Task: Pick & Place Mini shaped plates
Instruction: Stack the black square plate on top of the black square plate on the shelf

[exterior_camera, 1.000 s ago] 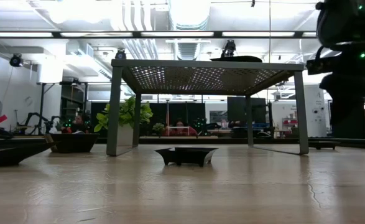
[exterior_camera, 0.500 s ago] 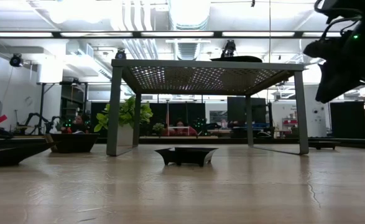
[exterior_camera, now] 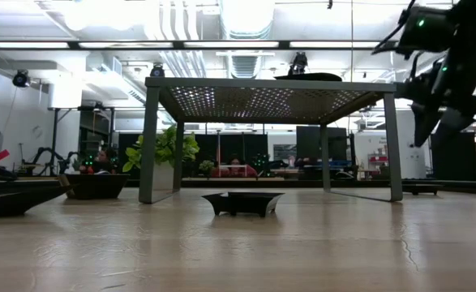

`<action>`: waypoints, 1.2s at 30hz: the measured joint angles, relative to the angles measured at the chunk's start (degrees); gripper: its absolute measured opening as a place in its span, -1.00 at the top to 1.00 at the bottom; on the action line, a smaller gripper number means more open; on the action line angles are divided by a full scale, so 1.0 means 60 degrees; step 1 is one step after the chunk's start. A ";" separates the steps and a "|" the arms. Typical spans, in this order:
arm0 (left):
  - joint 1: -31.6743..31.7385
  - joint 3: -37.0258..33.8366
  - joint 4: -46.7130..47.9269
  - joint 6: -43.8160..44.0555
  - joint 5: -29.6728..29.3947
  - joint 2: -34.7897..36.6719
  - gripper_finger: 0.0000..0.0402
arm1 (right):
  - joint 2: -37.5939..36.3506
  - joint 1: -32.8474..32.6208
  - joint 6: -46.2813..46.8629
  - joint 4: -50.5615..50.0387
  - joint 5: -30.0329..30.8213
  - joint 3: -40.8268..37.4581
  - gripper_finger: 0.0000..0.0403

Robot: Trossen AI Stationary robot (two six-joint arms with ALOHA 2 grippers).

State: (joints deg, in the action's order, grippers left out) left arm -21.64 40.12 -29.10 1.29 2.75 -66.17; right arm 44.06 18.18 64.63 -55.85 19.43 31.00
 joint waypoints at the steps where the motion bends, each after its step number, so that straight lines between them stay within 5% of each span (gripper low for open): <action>1: 0.0002 0.0000 -0.0002 0.0013 -0.0001 0.0000 0.61 | 0.0100 0.0179 -0.0062 0.0083 -0.0128 -0.0053 0.28; 11: 0.0001 0.0000 -0.0157 0.0041 0.0001 0.0000 0.61 | 0.1451 0.1518 -0.0844 0.0927 -0.0749 -0.0809 0.28; 19: 0.0002 0.0000 -0.0156 0.0112 -0.0001 0.0000 0.61 | 0.2028 0.1860 -0.1509 0.2608 -0.0946 -0.0933 0.36; 36: 0.0002 0.0000 -0.0145 0.0123 0.0003 0.0000 0.61 | 0.3567 0.2517 -0.2314 0.3478 -0.1293 -0.1047 0.43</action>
State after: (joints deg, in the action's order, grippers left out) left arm -21.63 40.12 -29.97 2.03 2.76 -66.17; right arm 65.46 33.28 50.75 -34.98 11.67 24.72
